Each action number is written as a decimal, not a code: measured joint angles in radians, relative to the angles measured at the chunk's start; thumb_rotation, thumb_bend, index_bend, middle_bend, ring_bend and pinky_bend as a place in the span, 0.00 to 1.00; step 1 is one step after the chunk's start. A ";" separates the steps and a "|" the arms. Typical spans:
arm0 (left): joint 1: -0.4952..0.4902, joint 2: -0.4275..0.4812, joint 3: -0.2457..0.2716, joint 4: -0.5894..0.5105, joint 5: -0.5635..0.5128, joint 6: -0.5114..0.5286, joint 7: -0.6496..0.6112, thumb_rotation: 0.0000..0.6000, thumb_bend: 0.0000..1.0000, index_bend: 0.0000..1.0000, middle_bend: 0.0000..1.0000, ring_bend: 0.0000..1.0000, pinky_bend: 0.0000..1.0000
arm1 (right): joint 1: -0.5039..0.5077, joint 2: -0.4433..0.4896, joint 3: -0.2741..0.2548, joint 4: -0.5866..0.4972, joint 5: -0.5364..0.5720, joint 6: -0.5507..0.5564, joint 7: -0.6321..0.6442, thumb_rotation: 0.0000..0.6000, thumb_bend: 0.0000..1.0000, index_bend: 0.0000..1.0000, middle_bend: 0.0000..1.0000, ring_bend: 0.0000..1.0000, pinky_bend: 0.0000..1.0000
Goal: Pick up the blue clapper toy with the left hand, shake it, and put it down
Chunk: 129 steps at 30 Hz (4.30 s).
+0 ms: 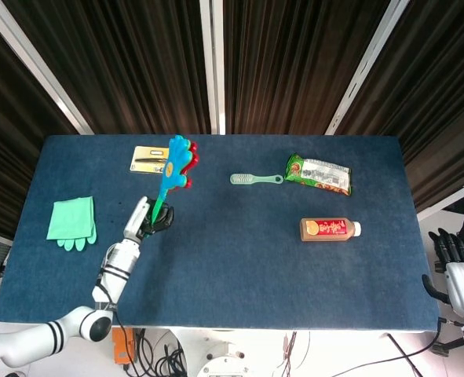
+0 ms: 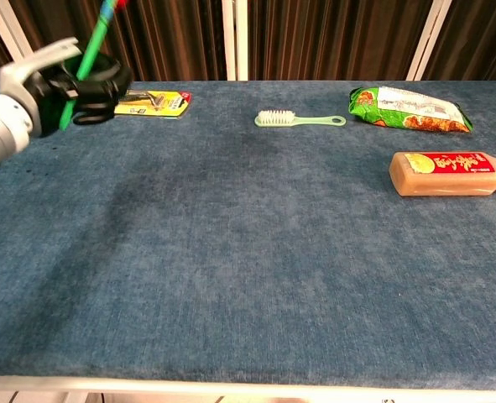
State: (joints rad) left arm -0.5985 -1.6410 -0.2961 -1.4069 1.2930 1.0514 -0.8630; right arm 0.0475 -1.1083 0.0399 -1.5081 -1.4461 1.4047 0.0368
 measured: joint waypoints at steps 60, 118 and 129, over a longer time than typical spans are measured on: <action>-0.004 0.090 -0.043 0.133 0.097 0.188 0.137 1.00 0.60 1.00 1.00 1.00 1.00 | 0.008 -0.004 -0.002 -0.016 0.011 -0.016 -0.031 1.00 0.30 0.00 0.02 0.00 0.00; -0.110 0.146 0.211 0.192 0.292 -0.053 0.662 1.00 0.61 1.00 1.00 1.00 1.00 | 0.012 -0.011 -0.011 -0.002 0.016 -0.039 -0.021 1.00 0.30 0.00 0.02 0.00 0.00; -0.140 0.206 0.211 0.072 0.186 -0.230 0.894 1.00 0.62 1.00 1.00 1.00 1.00 | 0.012 -0.011 -0.008 0.003 0.021 -0.040 -0.013 1.00 0.30 0.00 0.02 0.00 0.00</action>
State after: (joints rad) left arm -0.7385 -1.4346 -0.0850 -1.3345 1.4790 0.8212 0.0306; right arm 0.0594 -1.1193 0.0320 -1.5050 -1.4255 1.3650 0.0238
